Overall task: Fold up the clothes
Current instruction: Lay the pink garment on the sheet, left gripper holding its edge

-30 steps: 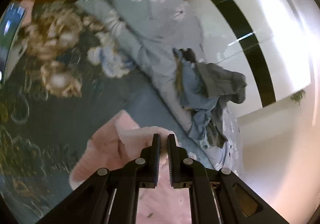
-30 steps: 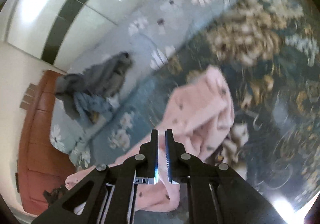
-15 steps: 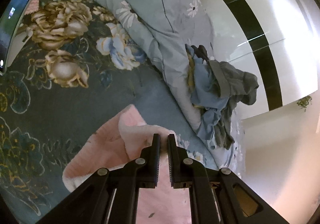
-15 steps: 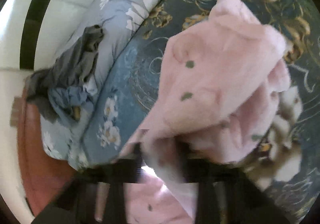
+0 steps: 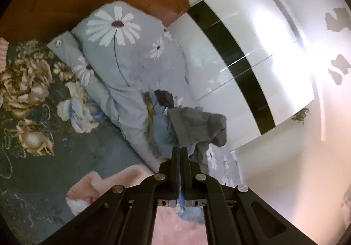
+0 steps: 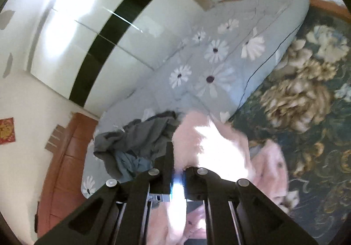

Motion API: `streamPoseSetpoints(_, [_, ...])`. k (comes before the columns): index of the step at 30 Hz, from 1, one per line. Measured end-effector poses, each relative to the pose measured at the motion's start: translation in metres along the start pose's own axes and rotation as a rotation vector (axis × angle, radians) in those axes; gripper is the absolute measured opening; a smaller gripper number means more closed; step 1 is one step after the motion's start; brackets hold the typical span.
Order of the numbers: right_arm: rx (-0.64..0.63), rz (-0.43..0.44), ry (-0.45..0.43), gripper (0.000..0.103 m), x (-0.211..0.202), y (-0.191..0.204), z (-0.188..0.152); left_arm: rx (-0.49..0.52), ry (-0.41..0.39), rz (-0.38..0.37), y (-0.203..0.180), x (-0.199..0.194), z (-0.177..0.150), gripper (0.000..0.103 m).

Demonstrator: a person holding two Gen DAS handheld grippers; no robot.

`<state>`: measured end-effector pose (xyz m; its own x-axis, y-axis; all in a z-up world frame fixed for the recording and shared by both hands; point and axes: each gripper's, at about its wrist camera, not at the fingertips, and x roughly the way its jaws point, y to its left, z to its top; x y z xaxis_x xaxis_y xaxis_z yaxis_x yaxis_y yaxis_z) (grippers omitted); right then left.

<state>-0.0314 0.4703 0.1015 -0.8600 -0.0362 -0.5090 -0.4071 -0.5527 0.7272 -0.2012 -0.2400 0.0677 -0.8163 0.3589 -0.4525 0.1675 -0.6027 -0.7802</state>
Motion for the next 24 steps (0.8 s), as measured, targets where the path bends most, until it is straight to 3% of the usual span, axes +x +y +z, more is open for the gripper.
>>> streamPoseSetpoints(3, [0.021,-0.090,0.036,0.006,-0.016,-0.034,-0.021,0.006,-0.005,-0.010,0.000,-0.014,-0.001,0.000])
streamPoseSetpoints(10, [0.277,-0.261,0.142,0.006,-0.016,-0.146,-0.085,-0.092,0.170,0.116,0.053,0.016,-0.046,0.000])
streamPoseSetpoints(13, [0.360,-0.300,0.168,0.006,-0.015,-0.177,-0.104,-0.058,0.221,0.168,0.055,0.033,-0.057,0.001])
streamPoseSetpoints(17, [0.386,-0.314,0.190,0.006,-0.014,-0.190,-0.116,0.022,0.288,0.249,0.050,0.063,-0.062,0.003])
streamPoseSetpoints(19, [0.390,-0.322,0.197,0.006,-0.012,-0.191,-0.118,0.033,0.327,0.268,0.050,0.086,-0.061,0.013])
streamPoseSetpoints(21, [0.389,-0.332,0.206,0.006,-0.009,-0.190,-0.120,0.029,0.360,0.280,0.053,0.105,-0.060,0.046])
streamPoseSetpoints(24, [0.376,-0.361,0.228,0.006,-0.006,-0.194,-0.122,0.023,0.419,0.303,0.056,0.138,-0.061,0.054])
